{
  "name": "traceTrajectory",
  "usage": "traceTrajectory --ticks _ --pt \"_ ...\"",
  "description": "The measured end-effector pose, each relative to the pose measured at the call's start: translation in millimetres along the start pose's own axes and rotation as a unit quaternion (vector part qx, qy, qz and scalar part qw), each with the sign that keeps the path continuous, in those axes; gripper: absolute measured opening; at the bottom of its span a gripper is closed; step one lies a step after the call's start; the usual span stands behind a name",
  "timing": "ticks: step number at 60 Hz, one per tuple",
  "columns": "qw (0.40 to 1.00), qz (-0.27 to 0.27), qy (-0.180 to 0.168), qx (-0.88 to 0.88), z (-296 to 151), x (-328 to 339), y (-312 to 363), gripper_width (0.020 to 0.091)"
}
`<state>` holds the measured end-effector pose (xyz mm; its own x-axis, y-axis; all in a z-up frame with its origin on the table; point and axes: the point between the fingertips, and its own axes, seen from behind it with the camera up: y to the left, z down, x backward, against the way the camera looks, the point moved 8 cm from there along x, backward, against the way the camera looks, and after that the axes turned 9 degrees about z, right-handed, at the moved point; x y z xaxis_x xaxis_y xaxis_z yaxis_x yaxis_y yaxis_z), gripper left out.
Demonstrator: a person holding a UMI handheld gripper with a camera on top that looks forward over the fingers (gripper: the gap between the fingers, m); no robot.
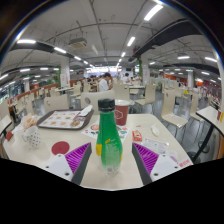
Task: Pour water
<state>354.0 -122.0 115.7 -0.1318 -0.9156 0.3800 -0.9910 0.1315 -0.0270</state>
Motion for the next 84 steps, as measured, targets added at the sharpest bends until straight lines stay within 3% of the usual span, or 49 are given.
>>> traceTrajectory --ticks 3,5,7,8,9,12,19,24,33,41,50,62,65,71,84 --pt "1.000 0.015 -0.016 -0.012 -1 -28 12 0.0819" --pt "0.999 0.024 -0.026 -0.013 -2 -42 16 0.0775" --pt "0.999 0.029 -0.031 -0.005 2 -54 21 0.0523" --pt "0.999 0.035 -0.035 0.001 2 -57 21 0.0489" --pt "0.998 0.042 -0.055 0.004 0 -59 23 0.0485" --pt "0.995 0.069 -0.073 -0.001 -5 -68 25 0.0449" --pt "0.995 0.097 -0.034 0.000 -9 -63 33 0.0365" --pt "0.993 0.113 -0.006 0.033 -14 -67 53 0.0366" --pt "0.970 0.145 -0.033 0.194 -55 -30 105 0.0365" --pt "0.898 0.178 -0.053 0.398 -89 -19 164 0.0364" --pt "0.755 0.183 -0.044 0.628 -93 -32 218 0.0365" --pt "0.494 0.172 -0.089 0.848 -91 -52 264 0.0363" --pt "0.455 0.172 -0.093 0.868 -93 -52 268 0.0363" --pt "0.411 0.183 -0.077 0.890 -97 -60 267 0.0368" --pt "0.423 0.154 -0.063 0.891 -93 -57 278 0.0366"
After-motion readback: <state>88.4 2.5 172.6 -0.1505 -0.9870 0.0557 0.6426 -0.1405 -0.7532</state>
